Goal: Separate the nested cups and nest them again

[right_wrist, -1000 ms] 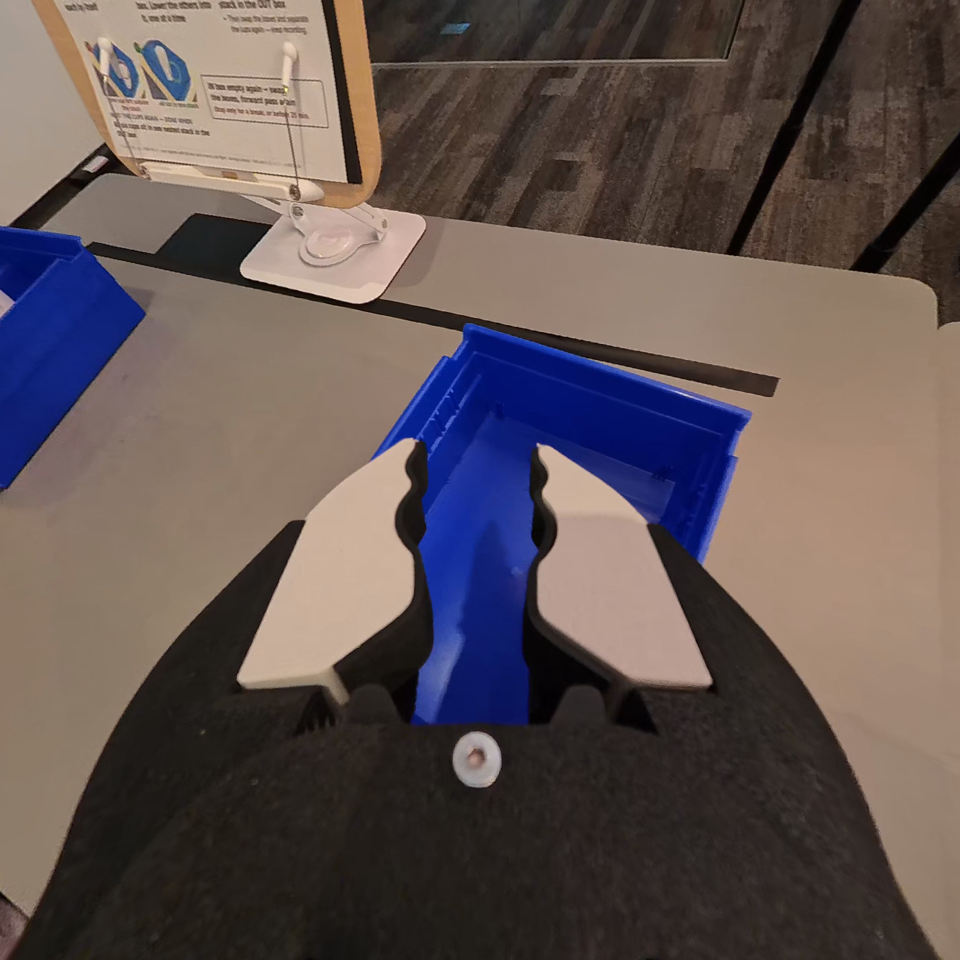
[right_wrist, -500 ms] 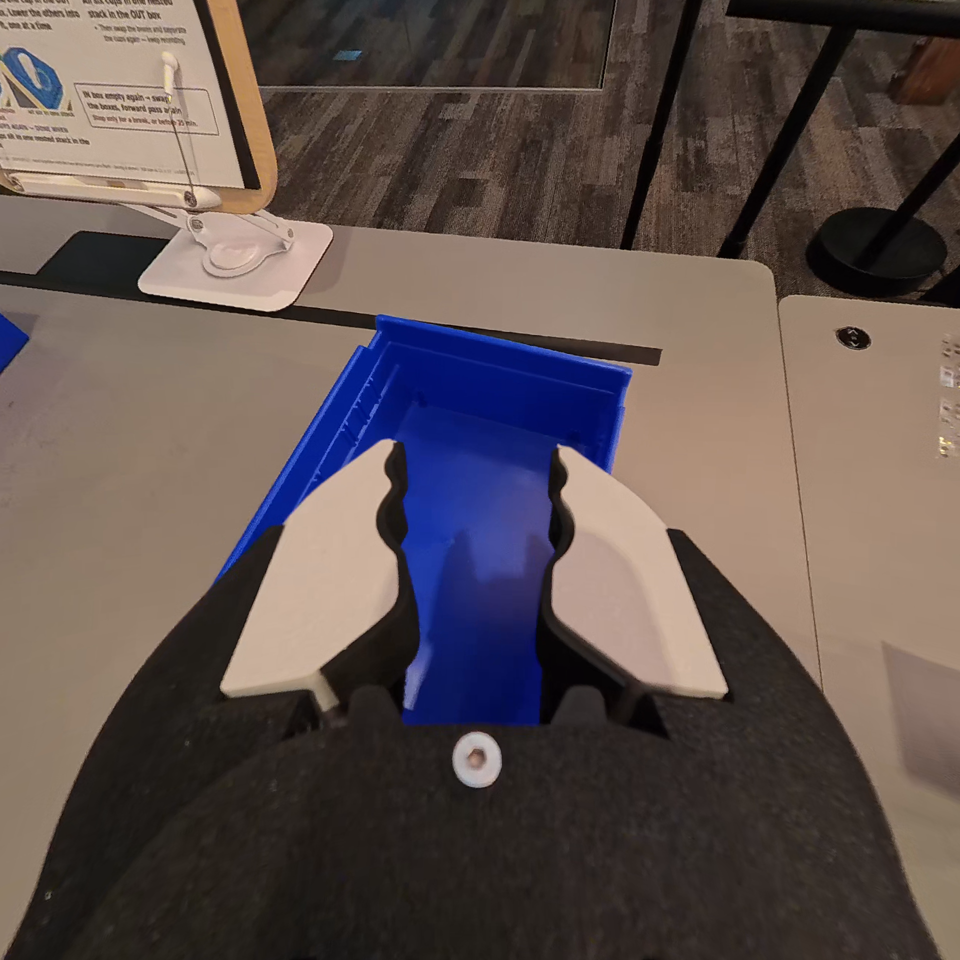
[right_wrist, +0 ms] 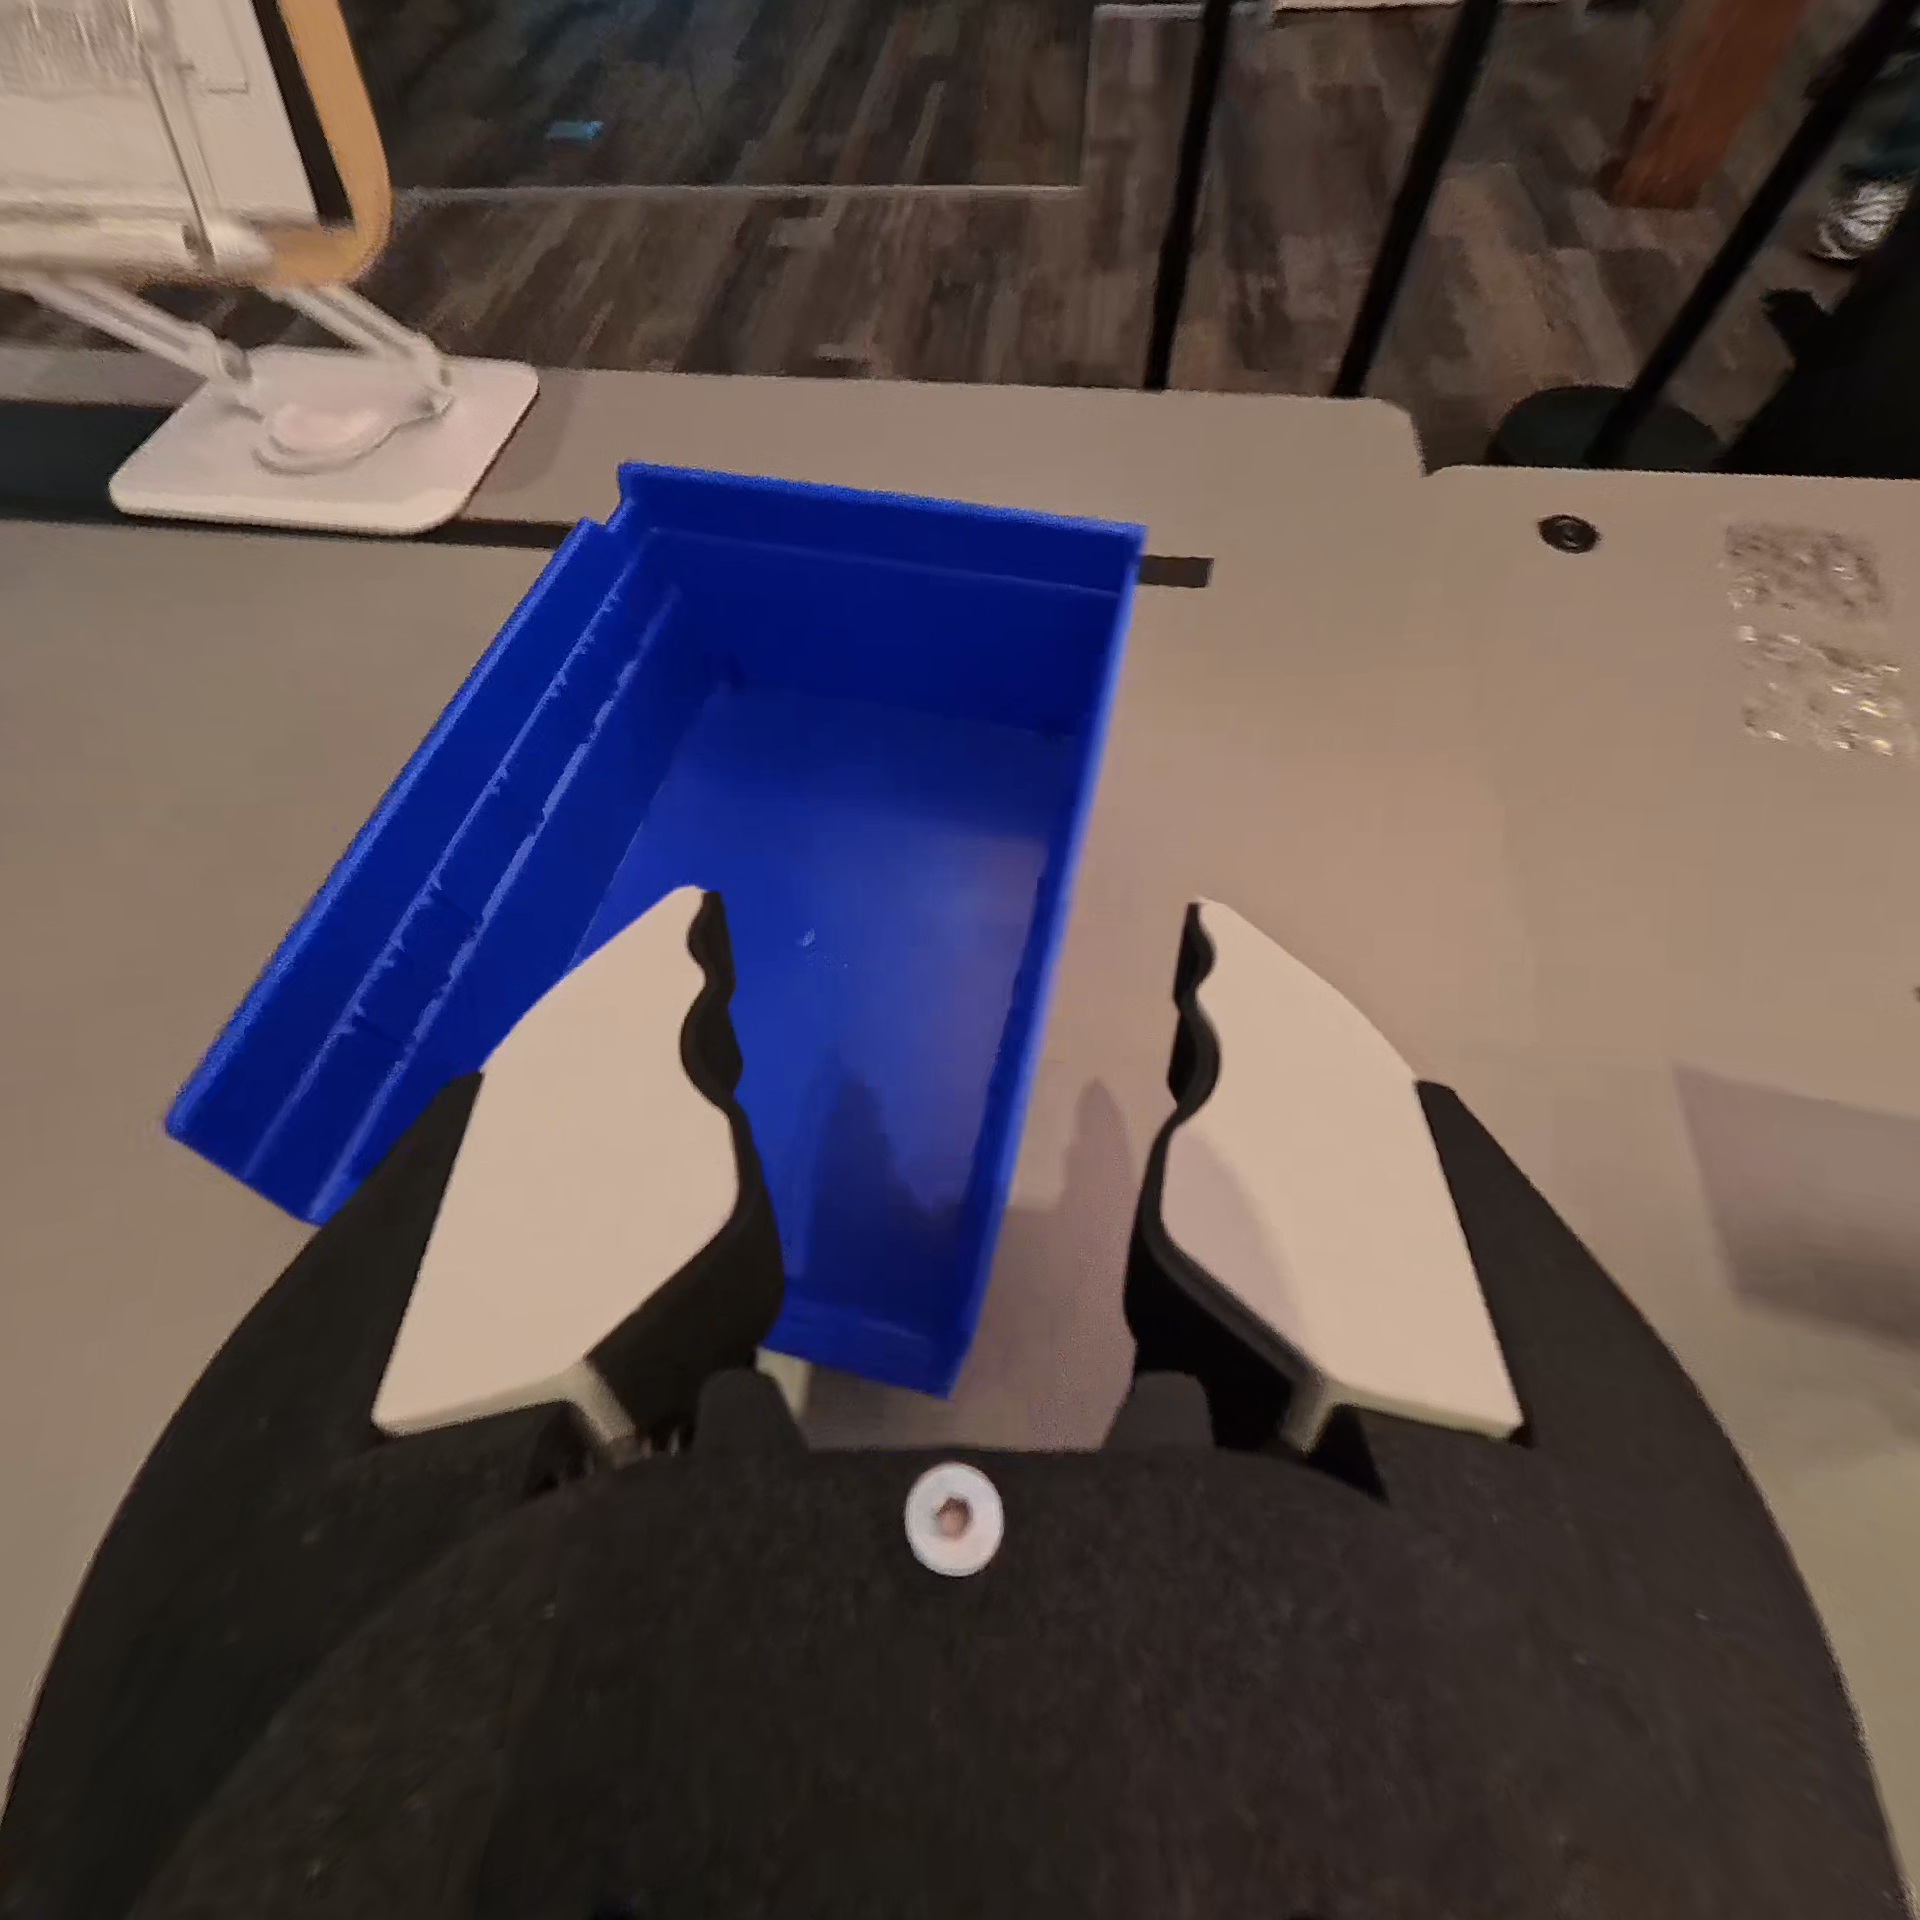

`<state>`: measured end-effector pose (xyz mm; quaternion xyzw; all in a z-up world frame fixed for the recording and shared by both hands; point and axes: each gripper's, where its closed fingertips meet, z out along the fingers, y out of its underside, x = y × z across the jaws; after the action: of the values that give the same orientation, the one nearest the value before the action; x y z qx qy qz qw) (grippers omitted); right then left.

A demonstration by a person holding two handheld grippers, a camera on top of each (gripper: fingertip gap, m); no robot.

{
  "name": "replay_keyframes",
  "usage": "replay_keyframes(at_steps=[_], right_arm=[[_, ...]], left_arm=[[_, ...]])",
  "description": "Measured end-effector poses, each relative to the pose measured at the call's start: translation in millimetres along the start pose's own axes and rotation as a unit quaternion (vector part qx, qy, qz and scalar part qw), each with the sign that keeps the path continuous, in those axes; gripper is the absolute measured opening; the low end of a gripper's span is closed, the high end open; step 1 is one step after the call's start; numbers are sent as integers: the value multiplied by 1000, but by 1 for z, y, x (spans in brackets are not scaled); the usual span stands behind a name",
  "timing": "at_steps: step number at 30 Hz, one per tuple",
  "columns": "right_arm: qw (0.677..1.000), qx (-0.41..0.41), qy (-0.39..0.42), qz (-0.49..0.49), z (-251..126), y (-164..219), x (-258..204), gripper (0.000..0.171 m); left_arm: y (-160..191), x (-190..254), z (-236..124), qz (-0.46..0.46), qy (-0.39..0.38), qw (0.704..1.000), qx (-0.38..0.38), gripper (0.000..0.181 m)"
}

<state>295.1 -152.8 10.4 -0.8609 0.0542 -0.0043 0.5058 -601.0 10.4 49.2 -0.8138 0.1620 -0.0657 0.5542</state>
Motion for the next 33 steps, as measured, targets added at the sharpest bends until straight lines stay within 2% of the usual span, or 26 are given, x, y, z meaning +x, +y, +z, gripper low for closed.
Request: replay_keyframes(at_steps=[3, 6, 9, 13, 17, 21, 24, 28, 33], right_arm=[[997, 78, 23, 16, -50, -48, 6, 89], [988, 148, 37, -26, -103, -105, -19, 82], [977, 192, 61, -66, -144, -152, -51, 96], [967, 243, 28, -66, -173, -202, -109, 108], [963, 262, 2, -62, -170, -235, -176, 119], [967, 241, 4, -81, -138, -248, -241, 129], [972, 209, 15, -106, -102, -238, -279, 132], [979, 169, 13, -113, -50, -200, -312, 133], [990, 115, 2, -84, 10, -131, -326, 133]], left_arm=[[-80, 14, -38, 21, 16, 997, 76, 96], [-159, 41, -72, 63, -1, 989, 133, 106], [-220, 88, -96, 66, 7, 982, 179, 115], [-270, 162, -109, 42, 26, 977, 208, 122], [-297, 228, -102, 50, 1, 973, 225, 127], [-301, 289, -73, 44, -3, 977, 207, 133], [-284, 325, -39, 31, 3, 983, 179, 136], [-237, 358, 14, -9, 12, 991, 136, 137], [-152, 375, 75, -5, -23, 996, 81, 135]])
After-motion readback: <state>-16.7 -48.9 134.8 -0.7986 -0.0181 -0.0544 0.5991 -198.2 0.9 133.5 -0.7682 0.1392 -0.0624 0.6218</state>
